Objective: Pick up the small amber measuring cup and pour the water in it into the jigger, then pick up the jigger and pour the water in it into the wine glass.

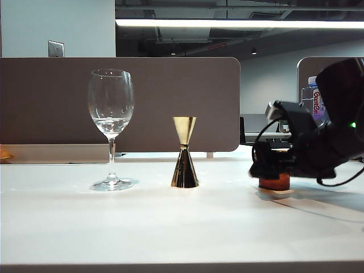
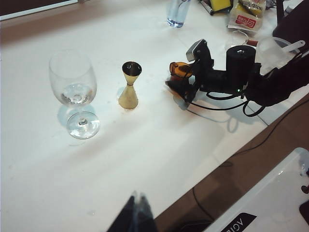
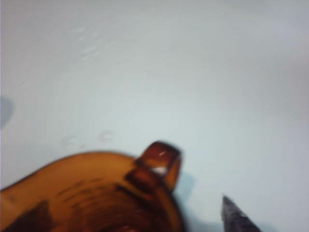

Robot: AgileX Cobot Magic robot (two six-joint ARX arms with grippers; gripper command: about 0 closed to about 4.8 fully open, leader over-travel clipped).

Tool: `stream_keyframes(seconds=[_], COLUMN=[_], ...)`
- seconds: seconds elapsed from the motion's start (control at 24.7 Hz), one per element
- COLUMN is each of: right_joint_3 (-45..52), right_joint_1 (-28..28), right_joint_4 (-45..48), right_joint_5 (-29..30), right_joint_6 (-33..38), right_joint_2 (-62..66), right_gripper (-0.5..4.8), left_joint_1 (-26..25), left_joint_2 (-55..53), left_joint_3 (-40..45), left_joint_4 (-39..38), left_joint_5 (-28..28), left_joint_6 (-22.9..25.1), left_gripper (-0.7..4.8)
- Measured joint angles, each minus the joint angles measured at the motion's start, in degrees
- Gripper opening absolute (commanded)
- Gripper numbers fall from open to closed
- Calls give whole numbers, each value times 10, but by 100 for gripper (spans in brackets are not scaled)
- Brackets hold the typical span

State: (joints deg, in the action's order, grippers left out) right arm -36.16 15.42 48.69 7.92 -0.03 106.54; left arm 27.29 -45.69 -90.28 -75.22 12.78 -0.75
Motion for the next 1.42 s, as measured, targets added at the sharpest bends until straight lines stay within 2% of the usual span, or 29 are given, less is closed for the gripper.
stream_keyframes(seconds=[0.12,0.57,0.93,1.17,1.34,1.42], right_joint_3=[0,3,3,3,3,-3], right_joint_1=[-1,1,7,37,105,121], right_joint_4=[-16,-132,-187,-204,-173,-156], right_joint_5=[-21,-31,-54,-56,-60,-67], right_joint_6=[0,0,0,0,0,2], right_joint_2=[-17,-111,-184,-195,-177,-159], right_gripper=[472,479,479,479,479,479], left_joint_1=[0,0,0,0,0,0], left_joint_2=[0,0,0,0,0,1], left_joint_3=[0,0,0,0,0,0], left_joint_4=[0,0,0,0,0,0], left_joint_5=[0,0,0,0,0,0], left_joint_6=[0,0,0,0,0,0], left_gripper=[-2,-2,-2,-2,-2,-2])
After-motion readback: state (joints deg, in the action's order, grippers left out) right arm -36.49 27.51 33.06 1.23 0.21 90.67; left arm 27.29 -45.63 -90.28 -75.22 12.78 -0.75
